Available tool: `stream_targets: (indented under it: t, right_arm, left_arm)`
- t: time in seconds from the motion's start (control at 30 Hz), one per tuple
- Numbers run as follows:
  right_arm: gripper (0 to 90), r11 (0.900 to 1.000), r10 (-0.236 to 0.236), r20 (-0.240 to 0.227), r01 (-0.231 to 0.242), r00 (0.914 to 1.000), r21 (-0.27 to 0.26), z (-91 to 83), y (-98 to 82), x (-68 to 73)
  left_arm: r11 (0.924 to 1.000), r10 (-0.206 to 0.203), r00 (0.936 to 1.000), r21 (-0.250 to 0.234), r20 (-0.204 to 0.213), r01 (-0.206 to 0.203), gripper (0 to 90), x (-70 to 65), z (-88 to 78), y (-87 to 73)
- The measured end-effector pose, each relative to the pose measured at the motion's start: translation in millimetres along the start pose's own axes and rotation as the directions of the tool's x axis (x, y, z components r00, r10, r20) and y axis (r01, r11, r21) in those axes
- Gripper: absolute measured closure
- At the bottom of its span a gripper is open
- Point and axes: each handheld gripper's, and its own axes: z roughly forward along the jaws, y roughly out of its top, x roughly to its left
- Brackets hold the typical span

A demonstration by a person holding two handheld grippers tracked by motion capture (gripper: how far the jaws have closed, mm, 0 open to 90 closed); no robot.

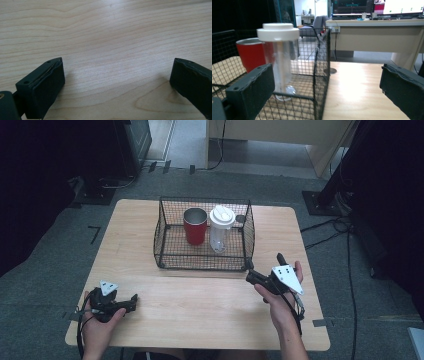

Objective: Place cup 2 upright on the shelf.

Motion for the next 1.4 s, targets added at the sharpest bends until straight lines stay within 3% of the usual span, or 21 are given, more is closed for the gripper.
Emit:
stream_targets:
  t: [0.43, 0.57, 0.77, 1.07, 1.13, 1.23, 1.33, 1.37, 1.4]
  right_arm:
    - [0.0, 0.998, 0.013, 0.073, -0.017, 0.9972, 0.058, -27.4, -27.4, -33.5]
    - [0.0, 0.996, -0.002, 0.104, -0.007, 0.9946, 0.086, -39.4, -39.9, -48.0]
    - [0.0, 0.993, 0.012, 0.150, -0.030, 0.9886, 0.118, -56.9, -57.4, -71.4]
    - [0.0, 0.987, 0.026, 0.173, -0.052, 0.9846, 0.152, -73.6, -64.3, -91.8]
    - [0.0, 0.980, 0.032, 0.165, -0.063, 0.9857, 0.189, -74.9, -63.9, -94.8]
    - [0.0, 0.956, 0.018, 0.145, -0.059, 0.9892, 0.286, -75.3, -63.2, -100.0]
    - [1.0, 0.937, -0.011, 0.125, -0.033, 0.9920, 0.348, -76.2, -63.4, -103.3]
    - [1.3, 0.929, -0.010, 0.124, -0.037, 0.9923, 0.369, -76.3, -63.4, -103.9]
    - [1.6, 0.915, -0.011, 0.123, -0.040, 0.9924, 0.403, -76.5, -63.7, -106.0]
  left_arm:
    - [1.0000, 0.001, 1.0000, 0.001, 0.000, -0.001, 0.5, 0.0, -0.1, 0.0]
    - [1.0000, 0.001, 1.0000, 0.001, 0.000, -0.001, 0.5, 0.0, -0.1, 0.0]
    - [1.0000, 0.001, 1.0000, 0.002, 0.000, -0.001, 0.5, 0.0, -0.1, 0.0]
    - [1.0000, 0.002, 1.0000, 0.002, 0.001, -0.002, 0.5, -0.2, -0.9, -0.8]
    - [1.0000, 0.002, 1.0000, 0.001, 0.002, -0.002, 0.5, -0.2, -0.9, -0.8]
    - [1.0000, 0.002, 1.0000, 0.001, 0.001, -0.002, 0.5, -0.2, -0.9, -0.8]
    - [1.0000, 0.002, 1.0000, 0.001, 0.001, -0.002, 0.5, -0.2, -0.9, -0.8]
    - [1.0000, 0.003, 1.0000, 0.001, 0.001, -0.003, 0.5, -0.2, -0.9, -0.8]
    - [1.0000, 0.003, 1.0000, 0.001, 0.001, -0.003, 0.5, -0.2, -0.9, -0.8]
